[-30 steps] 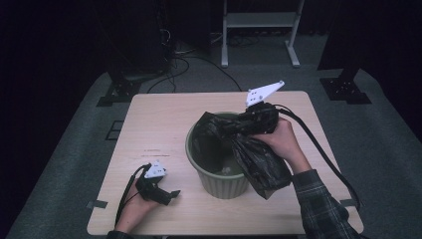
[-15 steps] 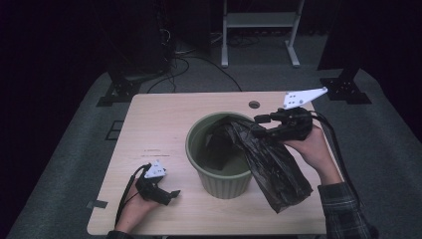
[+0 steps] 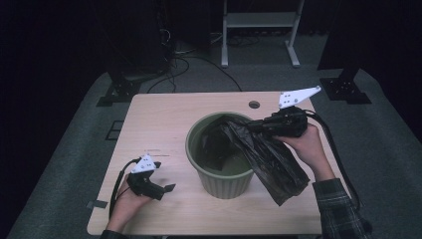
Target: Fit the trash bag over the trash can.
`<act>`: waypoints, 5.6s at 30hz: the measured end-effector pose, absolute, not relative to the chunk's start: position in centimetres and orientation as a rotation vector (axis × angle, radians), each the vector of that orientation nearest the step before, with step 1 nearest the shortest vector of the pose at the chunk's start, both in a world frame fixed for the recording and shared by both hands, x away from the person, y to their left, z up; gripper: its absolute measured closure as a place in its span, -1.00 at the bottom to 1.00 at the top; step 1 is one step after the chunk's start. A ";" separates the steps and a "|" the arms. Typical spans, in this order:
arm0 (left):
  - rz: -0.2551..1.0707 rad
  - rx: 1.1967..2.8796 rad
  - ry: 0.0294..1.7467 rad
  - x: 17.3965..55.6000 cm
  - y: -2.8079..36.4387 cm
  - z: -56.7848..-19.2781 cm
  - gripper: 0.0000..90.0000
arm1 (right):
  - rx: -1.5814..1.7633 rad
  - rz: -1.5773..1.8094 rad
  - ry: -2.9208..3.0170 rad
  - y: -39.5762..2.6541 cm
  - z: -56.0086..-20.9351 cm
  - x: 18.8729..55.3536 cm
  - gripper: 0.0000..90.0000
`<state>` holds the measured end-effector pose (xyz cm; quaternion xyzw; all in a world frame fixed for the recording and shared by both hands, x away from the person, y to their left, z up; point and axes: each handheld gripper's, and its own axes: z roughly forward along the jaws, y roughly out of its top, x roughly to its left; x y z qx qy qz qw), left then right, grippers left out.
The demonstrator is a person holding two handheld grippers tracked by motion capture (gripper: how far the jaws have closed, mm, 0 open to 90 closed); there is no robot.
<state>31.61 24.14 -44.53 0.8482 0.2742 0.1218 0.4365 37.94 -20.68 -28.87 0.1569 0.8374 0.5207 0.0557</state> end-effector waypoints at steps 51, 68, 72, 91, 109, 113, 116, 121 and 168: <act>0.127 2.056 0.113 40.2 11.8 -28.5 0.97 | 0.308 1.555 2.683 -15.8 -28.0 39.1 0.69; 0.146 2.030 0.161 39.7 12.6 -28.4 0.22 | 0.347 1.513 2.688 -17.0 -28.4 39.0 0.99; 0.145 2.073 0.111 39.7 11.0 -28.0 0.20 | 0.323 1.527 2.694 -16.5 -28.4 39.0 0.99; 0.150 2.059 0.181 39.9 12.9 -29.2 0.90 | 0.401 1.506 2.677 -20.4 -28.8 38.0 0.99; 0.123 2.132 0.067 39.4 9.2 -28.4 0.67 | 0.324 1.536 2.683 -17.1 -27.1 39.1 0.95; 0.112 2.113 0.098 39.6 10.0 -28.6 0.96 | 0.359 1.519 2.659 -17.4 -26.9 39.1 0.59; 0.133 2.088 0.147 39.8 11.1 -28.7 0.96 | 0.398 1.549 2.625 -18.5 -27.0 39.0 0.49; 0.144 2.066 0.189 39.9 12.7 -28.9 0.96 | 0.458 1.591 2.557 -20.8 -27.0 38.7 0.35; 0.224 2.046 0.165 38.3 11.8 -28.1 -0.15 | 0.404 1.539 2.663 -18.1 -29.0 38.9 0.99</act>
